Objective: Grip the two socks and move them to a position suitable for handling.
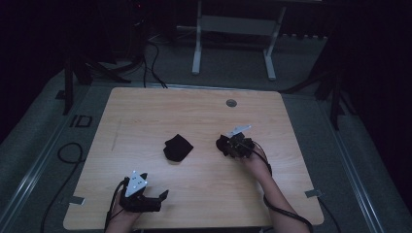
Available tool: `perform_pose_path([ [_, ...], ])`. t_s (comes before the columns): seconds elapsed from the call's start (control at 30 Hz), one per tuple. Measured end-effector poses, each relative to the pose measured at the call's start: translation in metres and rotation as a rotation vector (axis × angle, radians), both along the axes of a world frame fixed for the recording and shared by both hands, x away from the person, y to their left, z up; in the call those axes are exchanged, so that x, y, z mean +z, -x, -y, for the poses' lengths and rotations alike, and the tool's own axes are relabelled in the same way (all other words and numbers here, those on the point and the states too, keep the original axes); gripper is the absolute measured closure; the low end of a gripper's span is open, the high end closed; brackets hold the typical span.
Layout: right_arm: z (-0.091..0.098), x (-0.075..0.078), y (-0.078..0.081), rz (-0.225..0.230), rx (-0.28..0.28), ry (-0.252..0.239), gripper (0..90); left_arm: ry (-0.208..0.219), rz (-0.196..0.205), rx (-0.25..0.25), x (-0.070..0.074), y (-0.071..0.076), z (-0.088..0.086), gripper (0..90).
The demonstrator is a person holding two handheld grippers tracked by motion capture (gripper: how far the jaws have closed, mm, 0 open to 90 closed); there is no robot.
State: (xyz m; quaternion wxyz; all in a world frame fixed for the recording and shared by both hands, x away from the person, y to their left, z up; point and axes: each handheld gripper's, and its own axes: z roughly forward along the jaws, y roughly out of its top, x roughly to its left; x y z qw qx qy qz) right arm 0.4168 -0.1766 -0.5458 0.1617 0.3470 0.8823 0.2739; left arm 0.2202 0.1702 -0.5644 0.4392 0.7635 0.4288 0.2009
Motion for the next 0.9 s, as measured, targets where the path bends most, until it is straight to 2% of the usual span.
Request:
perform_pose_path([
  [0.07, 0.000, 0.002, 0.003, -0.001, 0.001, -0.016, 76.7, 0.009, 0.000, 0.006, 0.001, -0.001, -0.001, 2.3],
  [0.17, 0.000, 0.006, 0.012, -0.005, 0.030, -0.047, 77.9, 0.048, 0.008, 0.018, 0.003, -0.004, -0.001, 2.2],
  [0.23, -0.001, 0.011, 0.021, -0.004, 0.051, -0.067, 77.9, 0.040, 0.006, 0.016, 0.005, -0.006, 0.001, 2.3],
  [0.33, -0.001, 0.019, 0.036, 0.006, 0.088, -0.100, 78.0, 0.056, -0.019, -0.020, 0.008, -0.008, 0.006, 2.3],
  [0.47, -0.002, 0.030, 0.057, 0.003, 0.142, -0.151, 78.0, 0.022, -0.049, -0.055, 0.009, -0.009, 0.017, 4.8],
  [0.5, -0.003, 0.032, 0.063, 0.013, 0.152, -0.140, 78.0, 0.018, -0.052, -0.060, 0.010, -0.010, 0.019, 4.8],
  [0.57, -0.004, 0.036, 0.074, 0.015, 0.175, -0.151, 77.9, 0.025, -0.058, -0.068, 0.011, -0.012, 0.022, 5.3],
  [0.67, -0.008, 0.036, 0.090, -0.005, 0.216, -0.171, 77.9, 0.024, -0.059, -0.081, 0.014, -0.013, 0.027, 6.5],
  [0.77, -0.011, 0.033, 0.105, -0.010, 0.244, -0.177, 77.8, 0.027, -0.064, -0.118, 0.015, -0.014, 0.034, 7.5],
  [0.87, -0.010, 0.031, 0.114, -0.030, 0.272, -0.240, 77.7, 0.031, -0.078, -0.159, 0.015, -0.014, 0.042, 10.4],
  [0.9, -0.011, 0.028, 0.116, -0.033, 0.274, -0.239, 77.7, 0.029, -0.079, -0.164, 0.015, -0.015, 0.046, 14.7],
])
